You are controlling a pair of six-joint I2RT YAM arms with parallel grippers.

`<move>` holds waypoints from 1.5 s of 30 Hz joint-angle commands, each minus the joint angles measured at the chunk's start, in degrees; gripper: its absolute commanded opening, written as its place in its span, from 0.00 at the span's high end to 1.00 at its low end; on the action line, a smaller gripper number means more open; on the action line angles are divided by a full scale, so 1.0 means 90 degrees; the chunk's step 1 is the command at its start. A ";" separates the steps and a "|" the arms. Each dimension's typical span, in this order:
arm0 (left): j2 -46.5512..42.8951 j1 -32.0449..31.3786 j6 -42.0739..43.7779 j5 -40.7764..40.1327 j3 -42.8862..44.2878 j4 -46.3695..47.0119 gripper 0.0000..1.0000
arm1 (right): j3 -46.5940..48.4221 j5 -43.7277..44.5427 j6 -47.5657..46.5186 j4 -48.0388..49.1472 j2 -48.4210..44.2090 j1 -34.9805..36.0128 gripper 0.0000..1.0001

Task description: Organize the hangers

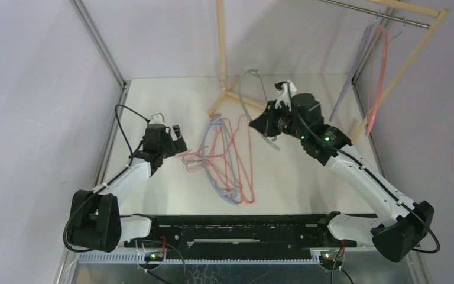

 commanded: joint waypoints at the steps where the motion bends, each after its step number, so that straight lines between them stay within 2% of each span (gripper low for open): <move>1: -0.0238 -0.0017 0.0072 -0.0117 0.0255 -0.0003 0.01 | 0.0322 -0.0393 0.0666 0.1060 -0.0307 -0.0271 1.00; 7: -0.0294 -0.0020 0.0068 -0.0100 0.0191 -0.0020 0.01 | 0.0322 0.0215 0.0840 0.1961 -0.0775 -0.0201 1.00; 13: -0.0218 -0.0018 0.0029 -0.0011 0.0267 -0.0014 0.01 | 0.0703 0.1913 0.0708 0.2959 -0.0899 0.0353 1.00; 19: -0.0222 -0.0017 0.0134 0.0030 0.0401 -0.0142 0.01 | 0.0831 0.2956 0.0641 0.3119 -0.1029 -0.0025 1.00; 29: 0.0011 -0.0021 0.0107 0.0150 0.0419 -0.0059 0.00 | 0.0711 0.2725 0.0961 0.2836 -0.1360 -0.1511 1.00; 45: 0.0075 -0.0015 0.0126 0.0155 0.0445 -0.0068 0.01 | 0.0376 0.2800 0.1333 0.2370 -0.1555 -0.2216 1.00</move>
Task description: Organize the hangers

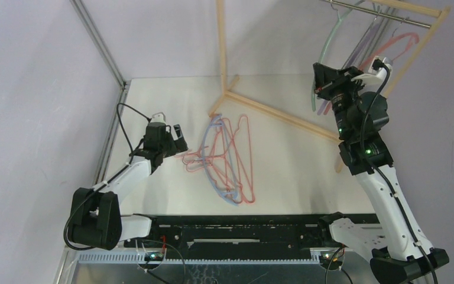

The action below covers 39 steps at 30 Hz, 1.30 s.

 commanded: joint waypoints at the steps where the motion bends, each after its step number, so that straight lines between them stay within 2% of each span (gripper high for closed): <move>1: -0.0022 -0.0020 0.0075 0.0044 0.0280 0.0114 0.01 | -0.0090 0.0162 0.0190 0.0001 -0.0136 -0.0183 1.00; 25: 0.0152 -0.0015 0.0055 0.0074 0.0319 0.0212 0.00 | -0.0534 0.0136 0.0592 -0.0380 -0.0227 -0.0725 1.00; 26: 0.0153 -0.0016 0.0056 0.0073 0.0319 0.0212 0.00 | -0.0537 0.0136 0.0646 -0.0430 -0.0232 -0.0749 0.97; 28: 0.0144 -0.0018 0.0051 0.0075 0.0309 0.0212 0.00 | -0.0531 0.0239 0.0807 -0.0572 -0.0262 -0.0736 0.76; 29: 0.0144 -0.0018 0.0045 0.0074 0.0308 0.0214 0.00 | -0.0533 0.0283 0.0838 -0.0646 -0.0286 -0.0729 0.47; 30: 0.0135 -0.0015 0.0046 0.0078 0.0309 0.0220 0.01 | -0.0537 0.0343 0.0834 -0.0695 -0.0315 -0.0701 0.33; 33: 0.0134 -0.0020 0.0037 0.0088 0.0324 0.0228 0.01 | -0.0537 0.0498 0.0712 -0.0846 -0.0458 -0.0609 0.18; 39: 0.0142 -0.0020 0.0008 0.0117 0.0386 0.0240 0.00 | -0.0538 0.0670 0.0381 -0.0961 -0.0830 -0.0423 0.03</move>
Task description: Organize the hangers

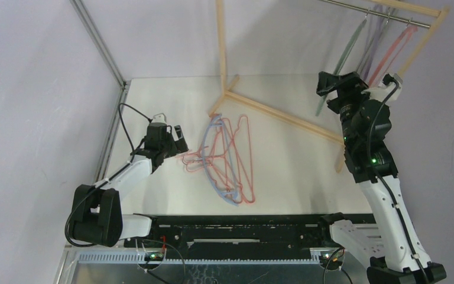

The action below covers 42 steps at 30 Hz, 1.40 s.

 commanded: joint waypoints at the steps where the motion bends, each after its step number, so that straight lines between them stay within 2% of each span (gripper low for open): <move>1: -0.0012 -0.0032 0.0001 0.0121 0.0396 0.0239 0.00 | 0.0008 0.0257 -0.0307 -0.0078 -0.0426 0.0160 0.02; 13: -0.0058 -0.0052 -0.0049 0.0181 0.0370 0.0263 0.00 | 0.0009 0.1055 -0.1067 -0.0848 -0.1546 0.1181 0.00; 20: -0.0026 -0.0068 -0.0095 0.0182 0.0401 0.0309 0.00 | 0.0006 0.1119 -0.1463 -0.1143 -0.1992 0.1628 0.00; 28: 0.0119 -0.0080 -0.0117 0.0201 0.0435 0.0350 0.01 | -0.0153 -0.0903 -0.1905 -0.0559 -0.1980 0.1682 0.00; 36: 0.0181 -0.0091 -0.0126 0.0202 0.0449 0.0429 0.00 | 0.0264 -0.3074 -0.1741 -0.0920 -0.0279 0.1835 0.00; 42: 0.0087 -0.0085 -0.0031 0.0057 0.0443 0.0434 0.00 | 0.0407 -0.3916 -0.1779 -0.0941 0.0960 0.2313 0.00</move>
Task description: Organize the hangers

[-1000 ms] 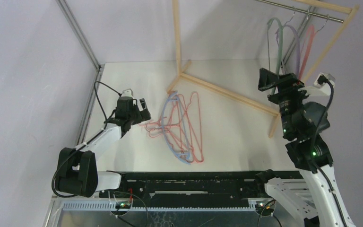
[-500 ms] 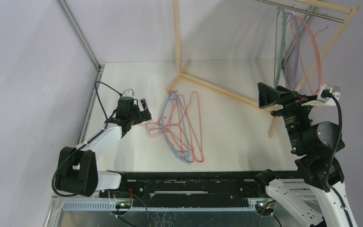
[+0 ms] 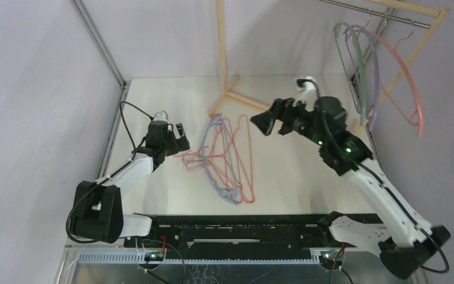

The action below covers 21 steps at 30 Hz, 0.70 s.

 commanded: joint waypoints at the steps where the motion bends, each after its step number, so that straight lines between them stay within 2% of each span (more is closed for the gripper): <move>1: -0.0109 -0.0034 0.0030 -0.0078 0.0341 0.0228 0.00 | 0.0205 -0.1154 -0.0088 0.0043 0.0654 0.0258 0.00; 4: -0.0107 -0.0038 0.0036 -0.0071 0.0395 0.0197 0.00 | 0.0209 -0.1256 -0.0160 0.0008 0.1274 0.0552 0.00; 10: -0.0044 -0.0024 -0.0039 -0.0141 0.0461 0.0162 0.00 | 0.0205 -0.0605 -0.0833 -0.0605 0.2563 0.1780 0.00; 15: -0.0067 0.0021 -0.0197 -0.0193 0.0330 0.0188 0.00 | 0.0583 0.0149 -0.1275 -0.1048 0.3622 0.2895 0.06; 21: -0.0276 0.0158 -0.0254 -0.0159 0.0129 0.0215 0.00 | 0.0617 0.0074 -0.1221 -0.1066 0.4274 0.3276 0.14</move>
